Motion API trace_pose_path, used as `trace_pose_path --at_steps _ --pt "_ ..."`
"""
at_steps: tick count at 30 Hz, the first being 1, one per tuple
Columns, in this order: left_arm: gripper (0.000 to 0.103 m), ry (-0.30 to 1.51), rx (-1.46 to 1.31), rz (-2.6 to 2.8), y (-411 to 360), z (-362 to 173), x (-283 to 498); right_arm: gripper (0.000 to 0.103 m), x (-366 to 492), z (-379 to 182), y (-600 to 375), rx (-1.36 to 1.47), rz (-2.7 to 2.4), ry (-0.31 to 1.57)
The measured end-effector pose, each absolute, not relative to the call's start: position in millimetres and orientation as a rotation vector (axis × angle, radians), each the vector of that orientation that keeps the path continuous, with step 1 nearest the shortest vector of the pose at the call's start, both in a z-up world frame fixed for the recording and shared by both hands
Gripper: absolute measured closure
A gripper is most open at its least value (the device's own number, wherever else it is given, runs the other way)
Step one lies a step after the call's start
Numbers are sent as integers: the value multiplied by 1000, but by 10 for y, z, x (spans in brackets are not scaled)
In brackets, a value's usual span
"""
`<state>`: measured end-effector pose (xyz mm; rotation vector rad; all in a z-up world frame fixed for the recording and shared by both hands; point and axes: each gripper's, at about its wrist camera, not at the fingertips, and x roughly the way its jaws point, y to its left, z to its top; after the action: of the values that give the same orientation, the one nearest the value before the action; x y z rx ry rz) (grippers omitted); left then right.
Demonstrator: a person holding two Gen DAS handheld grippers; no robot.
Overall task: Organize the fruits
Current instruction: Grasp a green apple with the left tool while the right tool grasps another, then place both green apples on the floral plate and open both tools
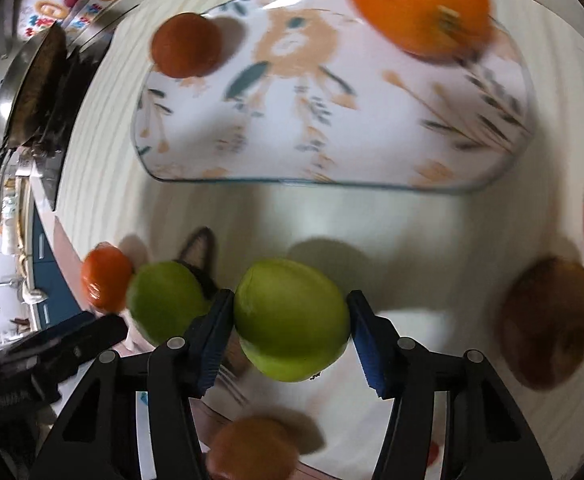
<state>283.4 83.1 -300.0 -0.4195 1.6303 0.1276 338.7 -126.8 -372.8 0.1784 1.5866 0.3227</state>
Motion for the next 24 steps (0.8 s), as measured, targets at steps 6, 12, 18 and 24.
trace_pose_path --at_steps 6,12,18,24 --pt "22 1636 -405 42 569 -3147 2978 43 3285 -3714 -1385 204 285 1588" --pt "37 1640 -341 -28 364 -3172 3148 43 3231 -3718 -1401 216 270 1591" --pt "39 1664 -334 -59 179 -3326 3260 43 3156 -3696 -1483 211 259 1592" --pt "50 1640 -214 -62 -31 -3317 3235 43 3128 -3689 -1548 218 227 1590"
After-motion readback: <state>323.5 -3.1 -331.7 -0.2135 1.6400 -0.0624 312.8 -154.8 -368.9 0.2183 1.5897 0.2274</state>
